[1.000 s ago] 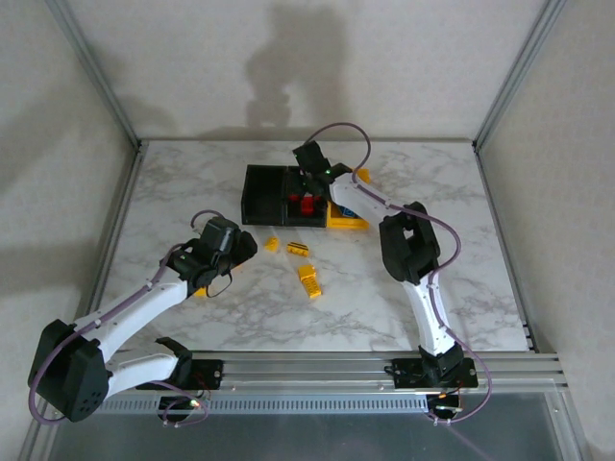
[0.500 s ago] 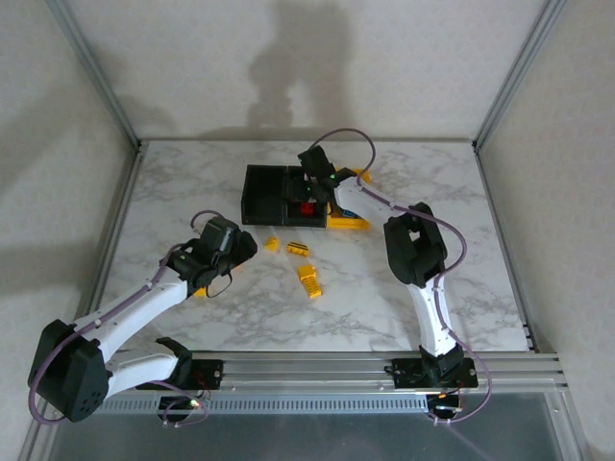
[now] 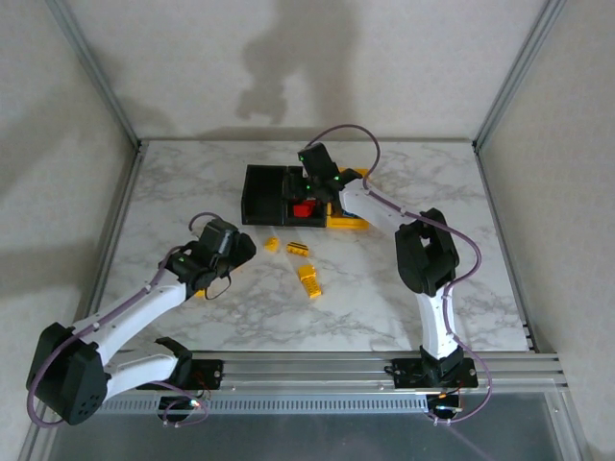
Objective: Sort the legos into containers by color
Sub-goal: Place the lego in the container, then pick up the lego from the bottom-left of the table.
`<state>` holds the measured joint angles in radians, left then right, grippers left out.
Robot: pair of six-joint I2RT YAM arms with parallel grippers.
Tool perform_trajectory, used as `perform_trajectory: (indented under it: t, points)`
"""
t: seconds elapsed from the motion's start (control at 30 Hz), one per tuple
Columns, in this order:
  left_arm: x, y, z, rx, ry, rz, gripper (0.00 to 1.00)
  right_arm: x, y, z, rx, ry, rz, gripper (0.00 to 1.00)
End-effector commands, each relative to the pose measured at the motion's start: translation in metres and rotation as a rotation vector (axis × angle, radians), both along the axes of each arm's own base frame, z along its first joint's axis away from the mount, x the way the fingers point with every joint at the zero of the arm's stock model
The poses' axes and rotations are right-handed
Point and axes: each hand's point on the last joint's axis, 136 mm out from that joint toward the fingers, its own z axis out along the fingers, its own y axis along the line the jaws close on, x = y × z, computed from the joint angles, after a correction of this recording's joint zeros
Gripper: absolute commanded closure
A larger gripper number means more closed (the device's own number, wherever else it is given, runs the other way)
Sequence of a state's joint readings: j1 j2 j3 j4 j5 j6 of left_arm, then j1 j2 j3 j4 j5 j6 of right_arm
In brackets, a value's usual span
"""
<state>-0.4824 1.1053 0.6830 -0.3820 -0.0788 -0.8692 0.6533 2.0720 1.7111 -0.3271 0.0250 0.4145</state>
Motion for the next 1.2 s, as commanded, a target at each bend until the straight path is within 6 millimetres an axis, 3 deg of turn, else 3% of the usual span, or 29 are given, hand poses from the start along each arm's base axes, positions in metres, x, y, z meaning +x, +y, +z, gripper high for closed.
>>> perform_trajectory:
  t: [0.0, 0.23, 0.33, 0.5, 0.6, 0.83, 0.97, 1.17]
  points:
    - [-0.008, 0.014, -0.005, 0.026, 0.015, 0.045, 0.23, -0.008, -0.003, 0.023, 0.033, -0.029, 0.004, 0.42]
    - [-0.012, 0.023, -0.014, 0.071, 0.038, 0.068, 0.19, -0.047, -0.008, 0.03, 0.055, -0.019, 0.041, 0.43]
    - [-0.015, 0.032, -0.019, 0.108, 0.05, 0.098, 0.17, -0.065, -0.019, 0.029, 0.071, -0.01, 0.037, 0.42]
    - [-0.026, 0.057, -0.022, 0.214, 0.085, 0.159, 0.14, -0.106, -0.023, 0.017, 0.1, 0.036, 0.055, 0.42]
    - [-0.037, 0.079, -0.026, 0.289, 0.124, 0.197, 0.14, -0.12, -0.028, 0.013, 0.107, 0.049, 0.051, 0.42]
    - [-0.041, 0.102, -0.036, 0.329, 0.157, 0.28, 0.11, -0.138, -0.028, 0.024, 0.128, 0.035, 0.083, 0.42]
    - [-0.046, 0.105, -0.056, 0.338, 0.206, 0.29, 0.11, -0.144, -0.034, 0.023, 0.124, 0.034, 0.074, 0.42]
    - [-0.054, 0.111, -0.078, 0.324, 0.241, 0.315, 0.24, -0.146, -0.039, 0.018, 0.117, 0.037, 0.068, 0.42]
